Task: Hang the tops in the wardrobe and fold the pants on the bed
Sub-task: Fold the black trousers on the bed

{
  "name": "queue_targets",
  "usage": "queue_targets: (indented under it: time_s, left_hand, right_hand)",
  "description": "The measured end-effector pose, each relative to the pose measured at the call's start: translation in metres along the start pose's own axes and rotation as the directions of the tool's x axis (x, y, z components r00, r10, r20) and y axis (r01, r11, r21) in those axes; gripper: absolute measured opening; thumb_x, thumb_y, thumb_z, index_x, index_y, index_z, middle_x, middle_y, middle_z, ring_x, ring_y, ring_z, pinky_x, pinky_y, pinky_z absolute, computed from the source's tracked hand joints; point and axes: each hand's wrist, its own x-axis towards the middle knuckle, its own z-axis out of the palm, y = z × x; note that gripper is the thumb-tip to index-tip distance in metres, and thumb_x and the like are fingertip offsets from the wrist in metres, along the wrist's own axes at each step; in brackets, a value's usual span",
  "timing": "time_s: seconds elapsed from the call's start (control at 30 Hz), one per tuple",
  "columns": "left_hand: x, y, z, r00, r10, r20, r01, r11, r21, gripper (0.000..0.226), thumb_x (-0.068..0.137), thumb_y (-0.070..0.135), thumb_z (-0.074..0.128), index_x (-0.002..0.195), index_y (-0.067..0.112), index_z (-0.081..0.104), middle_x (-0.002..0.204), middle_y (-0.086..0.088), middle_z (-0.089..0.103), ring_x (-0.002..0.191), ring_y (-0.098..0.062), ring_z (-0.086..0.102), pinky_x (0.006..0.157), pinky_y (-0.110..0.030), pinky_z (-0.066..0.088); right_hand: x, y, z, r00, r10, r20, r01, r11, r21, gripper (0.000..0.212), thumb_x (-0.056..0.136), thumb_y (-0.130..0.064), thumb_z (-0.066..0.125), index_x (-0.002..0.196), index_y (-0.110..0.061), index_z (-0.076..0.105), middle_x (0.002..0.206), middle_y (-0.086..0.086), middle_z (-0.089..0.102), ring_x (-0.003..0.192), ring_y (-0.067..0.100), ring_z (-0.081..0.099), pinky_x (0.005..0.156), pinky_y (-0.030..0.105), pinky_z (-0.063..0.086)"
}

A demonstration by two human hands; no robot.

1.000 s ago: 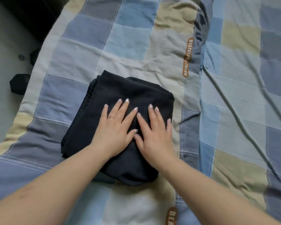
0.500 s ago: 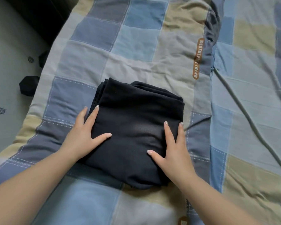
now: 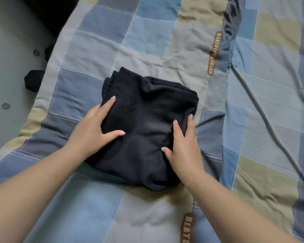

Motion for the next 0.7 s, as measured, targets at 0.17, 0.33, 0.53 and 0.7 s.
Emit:
queue_targets:
  time_s: [0.17, 0.33, 0.53, 0.7]
  left_hand:
    - [-0.038, 0.057, -0.011, 0.998, 0.039, -0.039, -0.04, 0.999, -0.021, 0.083, 0.076, 0.032, 0.076, 0.142, 0.051, 0.028, 0.141, 0.003, 0.043, 0.135, -0.01, 0.035, 0.106, -0.035, 0.038]
    - [-0.086, 0.128, -0.014, 0.996, 0.076, -0.053, -0.081, 0.993, -0.091, 0.084, 0.075, 0.031, 0.077, 0.137, 0.058, 0.026, 0.144, 0.008, 0.042, 0.133, -0.002, 0.034, 0.106, -0.016, 0.029]
    - [-0.141, 0.245, -0.019, 0.993, 0.12, -0.002, -0.118, 0.977, -0.175, 0.083, 0.076, 0.029, 0.077, 0.137, 0.054, 0.026, 0.143, 0.005, 0.043, 0.133, -0.004, 0.036, 0.106, -0.019, 0.029]
    - [-0.192, 0.346, -0.043, 0.985, 0.173, -0.006, -0.172, 0.971, -0.168, 0.08, 0.077, 0.029, 0.076, 0.143, 0.042, 0.032, 0.144, 0.002, 0.043, 0.135, -0.012, 0.036, 0.11, -0.03, 0.032]
  right_hand:
    - [-0.03, 0.01, -0.031, 0.995, -0.087, -0.055, 0.09, 0.994, 0.062, 0.08, 0.089, -0.01, 0.061, 0.151, -0.022, 0.013, 0.156, -0.003, -0.019, 0.145, 0.023, 0.012, 0.108, 0.022, 0.021]
    - [-0.083, 0.043, -0.099, 0.994, -0.089, -0.061, 0.094, 0.992, 0.078, 0.074, 0.089, -0.016, 0.063, 0.15, -0.023, 0.022, 0.156, -0.007, -0.016, 0.146, 0.018, 0.007, 0.109, 0.016, 0.009]
    - [-0.172, 0.082, -0.208, 0.995, -0.058, -0.087, 0.058, 0.998, -0.003, 0.073, 0.086, -0.016, 0.067, 0.148, -0.014, 0.029, 0.158, 0.009, -0.007, 0.146, 0.024, 0.009, 0.115, 0.022, 0.013]
    - [-0.255, 0.099, -0.303, 0.987, -0.037, -0.157, 0.029, 0.998, -0.051, 0.071, 0.084, -0.017, 0.07, 0.145, -0.011, 0.034, 0.158, 0.012, 0.001, 0.145, 0.027, 0.015, 0.111, 0.032, 0.026]
